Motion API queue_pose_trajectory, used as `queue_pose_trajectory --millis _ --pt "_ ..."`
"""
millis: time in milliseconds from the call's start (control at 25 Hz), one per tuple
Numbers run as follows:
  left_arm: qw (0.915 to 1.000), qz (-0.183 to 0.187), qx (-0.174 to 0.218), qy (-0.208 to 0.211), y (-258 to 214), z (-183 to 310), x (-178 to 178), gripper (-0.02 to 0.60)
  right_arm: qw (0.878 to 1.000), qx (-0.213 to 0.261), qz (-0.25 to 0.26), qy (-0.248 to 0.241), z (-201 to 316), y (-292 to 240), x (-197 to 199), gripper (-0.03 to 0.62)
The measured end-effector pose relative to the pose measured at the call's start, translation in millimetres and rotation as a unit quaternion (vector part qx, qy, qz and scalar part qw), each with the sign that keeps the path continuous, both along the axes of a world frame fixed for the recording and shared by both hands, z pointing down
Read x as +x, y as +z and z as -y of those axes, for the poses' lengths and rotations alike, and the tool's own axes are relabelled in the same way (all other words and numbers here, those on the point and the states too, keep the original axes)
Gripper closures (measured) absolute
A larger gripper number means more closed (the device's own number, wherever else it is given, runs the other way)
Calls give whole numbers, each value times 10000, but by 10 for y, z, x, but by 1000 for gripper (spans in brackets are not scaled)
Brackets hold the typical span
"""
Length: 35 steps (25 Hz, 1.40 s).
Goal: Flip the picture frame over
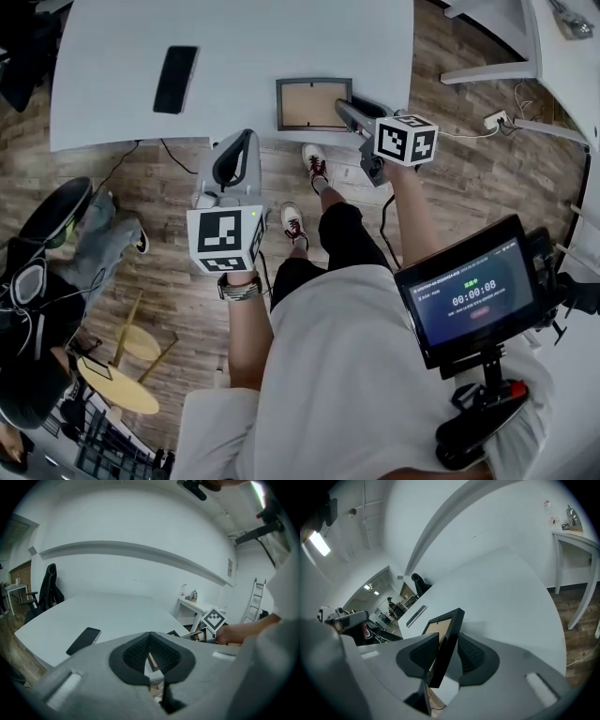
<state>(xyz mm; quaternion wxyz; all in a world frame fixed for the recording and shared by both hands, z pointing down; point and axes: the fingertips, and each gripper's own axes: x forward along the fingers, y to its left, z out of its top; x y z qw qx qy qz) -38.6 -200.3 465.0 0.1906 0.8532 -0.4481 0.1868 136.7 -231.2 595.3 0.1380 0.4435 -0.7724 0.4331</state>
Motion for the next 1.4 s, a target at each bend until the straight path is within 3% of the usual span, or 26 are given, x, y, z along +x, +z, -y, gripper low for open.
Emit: queue_pose_trajectory --millis 880,1000,1320,1400 --pt "9998 164 -100 32 125 -139 -37 578 9930 -55 -1142 -295 -62 239 29 433" --pt "9998 159 -115 7 127 -151 -61 578 9909 -19 -1308 -317 -68 259 43 465" --pt "9998 175 -75 32 123 -109 -42 578 9893 91 -1433 -270 -12 199 101 467" --pt "9998 170 -60 43 130 -90 -39 578 9886 121 -1476 -274 2 177 110 502"
